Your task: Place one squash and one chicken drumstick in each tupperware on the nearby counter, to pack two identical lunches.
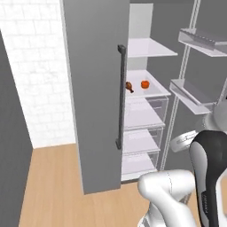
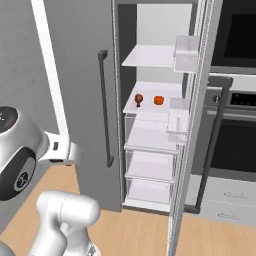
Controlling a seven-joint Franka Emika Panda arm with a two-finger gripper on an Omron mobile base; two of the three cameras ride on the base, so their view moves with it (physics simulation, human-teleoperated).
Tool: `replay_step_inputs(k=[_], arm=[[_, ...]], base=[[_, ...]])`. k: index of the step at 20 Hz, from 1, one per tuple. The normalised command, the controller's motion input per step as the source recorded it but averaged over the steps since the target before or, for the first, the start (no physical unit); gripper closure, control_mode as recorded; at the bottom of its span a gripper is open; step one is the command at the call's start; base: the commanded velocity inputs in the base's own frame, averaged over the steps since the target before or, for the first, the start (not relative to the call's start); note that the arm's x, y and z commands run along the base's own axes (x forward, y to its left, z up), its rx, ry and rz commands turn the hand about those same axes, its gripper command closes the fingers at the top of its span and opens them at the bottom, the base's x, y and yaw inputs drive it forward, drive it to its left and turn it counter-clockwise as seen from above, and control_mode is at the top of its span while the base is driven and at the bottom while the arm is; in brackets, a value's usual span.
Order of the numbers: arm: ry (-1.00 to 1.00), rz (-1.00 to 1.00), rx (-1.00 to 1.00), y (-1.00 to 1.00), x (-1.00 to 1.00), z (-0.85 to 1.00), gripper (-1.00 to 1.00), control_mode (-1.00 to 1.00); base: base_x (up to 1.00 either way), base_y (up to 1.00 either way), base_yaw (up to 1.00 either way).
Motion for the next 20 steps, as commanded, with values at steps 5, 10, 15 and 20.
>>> replay_step_inputs(k=[5,10,15,20], arm=[[0.00,0.00,0.00,0.00,0.00,0.00,-1.00,1.00],[0.00,0.00,0.00,0.00,0.00,0.00,-1.00,1.00],[0.00,0.00,0.00,0.00,0.00,0.00,-1.00,1.00],[0.00,0.00,0.00,0.00,0.00,0.00,-1.00,1.00]], base=[[0.67,-0.29,-0.14],[0.42,-0.54,-0.11],[0.28,-0.34,-0.05],[0.48,0.01,0.00]])
